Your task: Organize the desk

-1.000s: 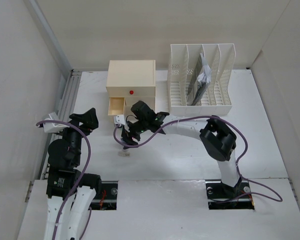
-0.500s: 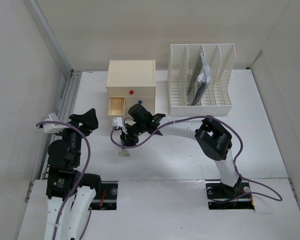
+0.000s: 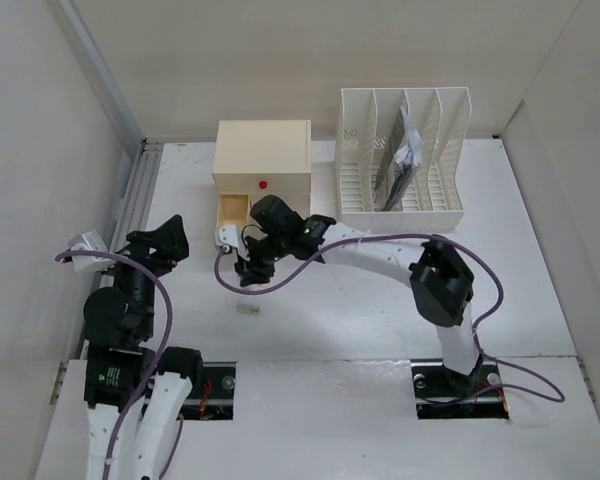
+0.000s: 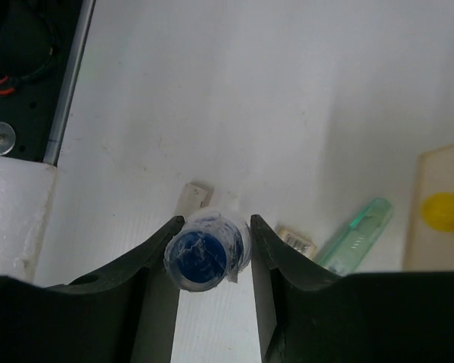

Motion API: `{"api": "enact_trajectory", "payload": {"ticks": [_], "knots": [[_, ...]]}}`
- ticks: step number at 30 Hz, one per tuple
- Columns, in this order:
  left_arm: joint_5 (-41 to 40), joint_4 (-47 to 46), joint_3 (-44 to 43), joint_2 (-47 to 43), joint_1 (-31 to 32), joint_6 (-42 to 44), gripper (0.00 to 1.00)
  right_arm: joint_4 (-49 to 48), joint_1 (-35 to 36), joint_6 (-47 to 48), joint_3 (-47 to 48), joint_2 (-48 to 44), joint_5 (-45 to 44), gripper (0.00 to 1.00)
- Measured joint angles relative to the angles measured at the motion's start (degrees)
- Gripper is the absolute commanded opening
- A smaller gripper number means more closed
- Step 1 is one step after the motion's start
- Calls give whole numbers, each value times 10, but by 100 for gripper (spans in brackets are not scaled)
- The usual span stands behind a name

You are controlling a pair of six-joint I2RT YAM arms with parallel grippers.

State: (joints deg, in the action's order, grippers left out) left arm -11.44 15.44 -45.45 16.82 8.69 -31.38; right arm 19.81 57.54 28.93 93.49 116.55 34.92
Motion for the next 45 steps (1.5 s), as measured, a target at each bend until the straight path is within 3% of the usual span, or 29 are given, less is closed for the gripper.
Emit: {"api": "enact_trajectory", "payload": {"ticks": [16, 25, 45], "knots": [[-41, 34, -35, -29, 0, -16, 92, 43, 3, 52, 139, -80, -127, 11], [-41, 37, -34, -43, 0, -25, 91, 41, 3, 89, 230, -11, -202, 10], [-37, 52, -19, -54, 0, -35, 91, 34, 3, 166, 267, 91, -353, 12]]}}
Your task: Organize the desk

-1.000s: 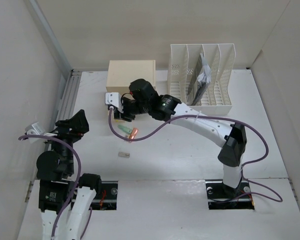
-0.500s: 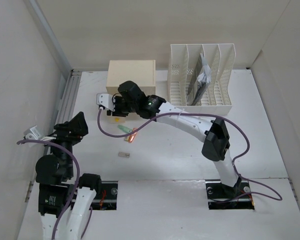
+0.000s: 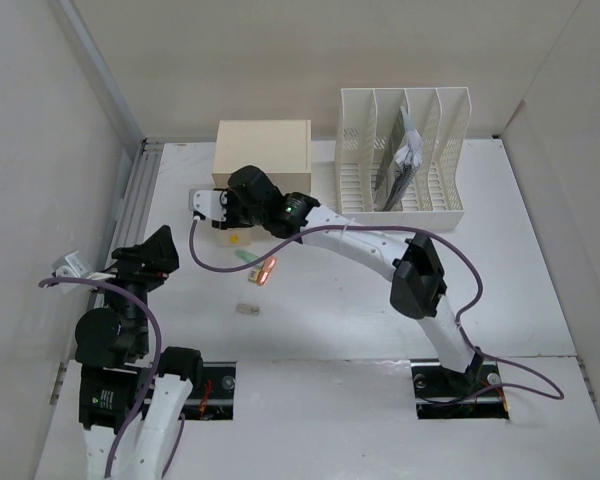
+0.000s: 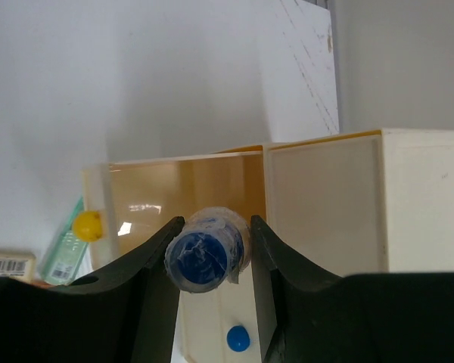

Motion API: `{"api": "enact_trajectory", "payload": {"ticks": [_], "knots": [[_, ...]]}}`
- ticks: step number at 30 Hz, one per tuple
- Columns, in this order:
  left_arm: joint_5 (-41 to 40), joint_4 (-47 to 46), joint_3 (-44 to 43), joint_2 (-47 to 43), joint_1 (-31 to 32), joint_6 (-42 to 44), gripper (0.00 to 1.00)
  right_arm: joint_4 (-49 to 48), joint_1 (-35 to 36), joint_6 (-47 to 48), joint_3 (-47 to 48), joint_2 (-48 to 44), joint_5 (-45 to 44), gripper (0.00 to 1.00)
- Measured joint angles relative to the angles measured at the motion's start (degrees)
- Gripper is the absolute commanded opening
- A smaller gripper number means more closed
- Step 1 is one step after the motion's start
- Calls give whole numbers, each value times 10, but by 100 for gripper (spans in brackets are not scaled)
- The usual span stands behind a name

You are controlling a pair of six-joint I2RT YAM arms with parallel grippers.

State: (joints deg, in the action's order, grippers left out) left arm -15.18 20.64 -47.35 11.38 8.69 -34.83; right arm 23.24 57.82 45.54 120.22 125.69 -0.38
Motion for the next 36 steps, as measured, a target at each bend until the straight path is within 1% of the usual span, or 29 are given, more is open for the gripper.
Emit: {"api": "enact_trajectory", "payload": {"ticks": [1, 7, 9, 10, 11, 13, 14, 15, 19, 28, 31, 36], "knots": [[0, 0, 0, 0, 0, 0, 91, -1, 0, 2, 3, 4, -5, 15], [1, 0, 0, 0, 6, 0, 91, -6, 0, 17, 13, 29, -30, 21], [1, 0, 1, 0, 6, 0, 91, -6, 0, 21, 13, 33, -34, 29], [1, 0, 1, -1, 6, 0, 91, -6, 0, 23, 13, 34, -37, 34], [1, 1, 2, -3, 6, 0, 91, -5, 0, 23, 13, 34, -40, 44], [1, 2, 2, -5, 6, 0, 91, -7, 0, 26, 14, 34, -45, 55], [1, 2, 2, -6, 6, 0, 91, -8, 0, 28, 15, 34, -49, 58], [1, 2, 2, -7, 6, 0, 91, -8, 0, 29, 16, 34, -52, 62], [1, 2, 2, -7, 6, -1, 91, -11, 0, 34, 20, 34, -62, 72], [1, 3, 10, -7, 6, -4, 91, 0, 0, 27, 21, 25, -51, 73], [2, 3, 10, -7, 6, -5, 91, 16, 0, 13, 23, 7, -27, 73], [2, 3, 10, -11, 6, -6, 91, 37, 1, -23, 31, -40, 40, 73]]}}
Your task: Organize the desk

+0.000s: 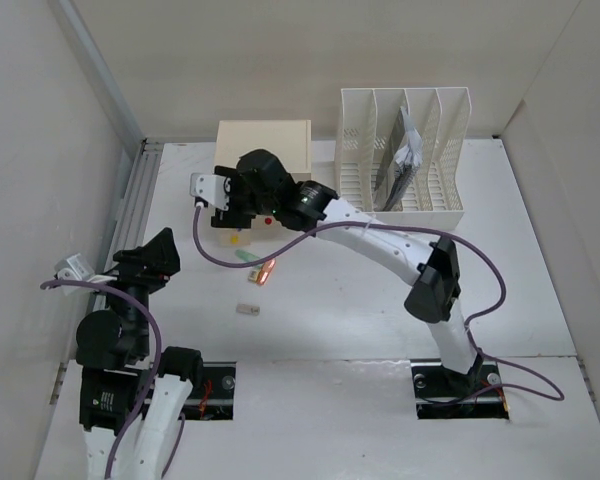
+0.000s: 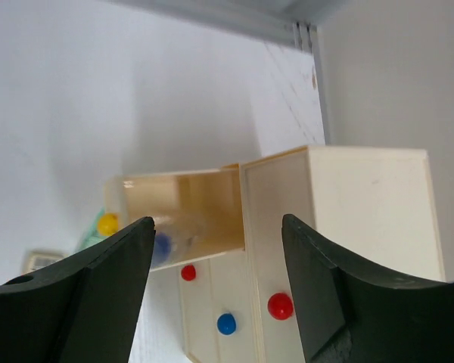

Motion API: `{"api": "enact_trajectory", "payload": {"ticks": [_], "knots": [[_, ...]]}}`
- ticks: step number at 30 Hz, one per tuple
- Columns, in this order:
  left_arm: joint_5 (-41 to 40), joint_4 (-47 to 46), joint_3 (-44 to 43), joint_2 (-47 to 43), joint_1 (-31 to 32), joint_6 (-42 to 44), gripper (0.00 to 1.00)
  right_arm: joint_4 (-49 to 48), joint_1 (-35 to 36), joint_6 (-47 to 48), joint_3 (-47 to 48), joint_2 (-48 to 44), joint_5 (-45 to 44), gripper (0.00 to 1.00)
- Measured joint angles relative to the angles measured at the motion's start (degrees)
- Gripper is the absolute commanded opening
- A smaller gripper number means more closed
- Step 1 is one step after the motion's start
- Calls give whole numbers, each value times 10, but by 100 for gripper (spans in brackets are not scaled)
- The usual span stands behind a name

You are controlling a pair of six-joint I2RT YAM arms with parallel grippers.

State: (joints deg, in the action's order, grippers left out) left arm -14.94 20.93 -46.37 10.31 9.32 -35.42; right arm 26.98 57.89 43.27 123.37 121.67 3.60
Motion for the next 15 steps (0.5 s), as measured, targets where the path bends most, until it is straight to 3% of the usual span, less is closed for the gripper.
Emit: {"api": "enact_trajectory", "payload": {"ticks": [6, 9, 10, 14, 15], "knots": [[0, 0, 0, -1, 0, 0, 91, 11, 7, -42, 12, -55, 76, 68], [1, 1, 0, -3, 0, 0, 91, 12, 10, -55, 13, -73, 92, 45], [1, 2, 0, -4, 0, 0, 91, 14, 10, -57, 13, -76, 96, 31], [1, 1, 0, -8, 0, 0, 91, 42, 10, -66, 12, -81, 110, 0], [1, 2, 0, -8, 0, 0, 91, 49, 10, -67, 8, -81, 114, 0]]}}
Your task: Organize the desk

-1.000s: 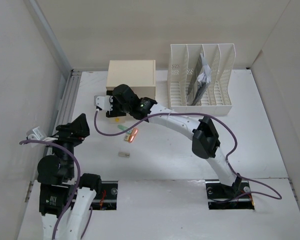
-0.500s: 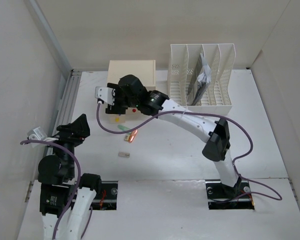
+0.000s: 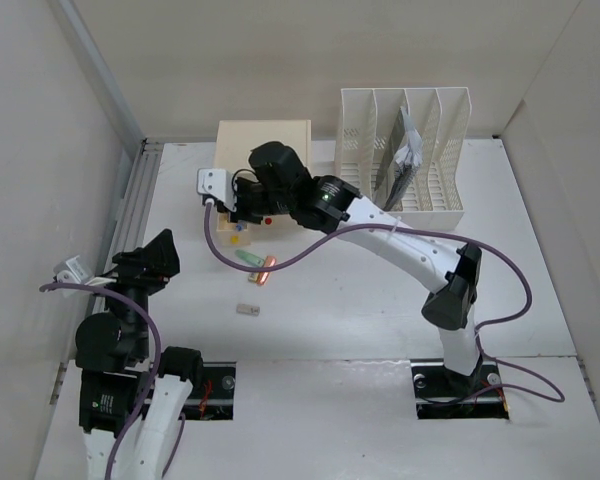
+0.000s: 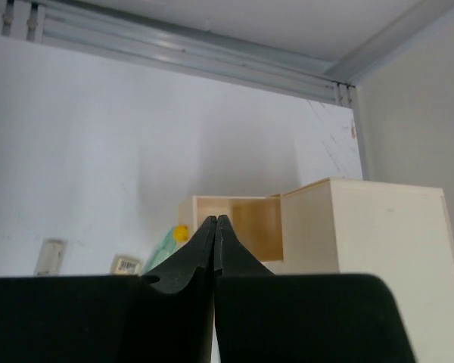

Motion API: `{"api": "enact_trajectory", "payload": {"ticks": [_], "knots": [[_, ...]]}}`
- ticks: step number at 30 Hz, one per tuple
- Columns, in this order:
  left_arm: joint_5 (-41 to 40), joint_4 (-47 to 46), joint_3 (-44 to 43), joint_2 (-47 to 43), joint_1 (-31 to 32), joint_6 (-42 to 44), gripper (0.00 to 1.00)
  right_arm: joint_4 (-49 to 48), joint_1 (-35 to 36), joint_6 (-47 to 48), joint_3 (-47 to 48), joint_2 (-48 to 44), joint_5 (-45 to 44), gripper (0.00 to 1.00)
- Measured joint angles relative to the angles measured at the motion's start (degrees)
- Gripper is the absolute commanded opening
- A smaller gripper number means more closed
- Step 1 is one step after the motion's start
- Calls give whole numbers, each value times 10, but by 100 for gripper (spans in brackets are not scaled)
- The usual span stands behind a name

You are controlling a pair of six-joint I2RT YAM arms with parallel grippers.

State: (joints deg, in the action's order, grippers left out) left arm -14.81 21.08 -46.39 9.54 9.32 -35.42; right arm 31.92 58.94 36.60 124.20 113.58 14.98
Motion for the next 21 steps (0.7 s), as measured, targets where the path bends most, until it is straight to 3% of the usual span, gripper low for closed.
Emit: {"api": "enact_trajectory", "payload": {"ticks": [9, 21], "knots": [[0, 0, 0, -2, 6, 0, 91, 70, -3, 9, -34, 24, 43, 0], [0, 1, 0, -10, 6, 0, 91, 82, -23, 11, -34, 82, 52, 0]]}}
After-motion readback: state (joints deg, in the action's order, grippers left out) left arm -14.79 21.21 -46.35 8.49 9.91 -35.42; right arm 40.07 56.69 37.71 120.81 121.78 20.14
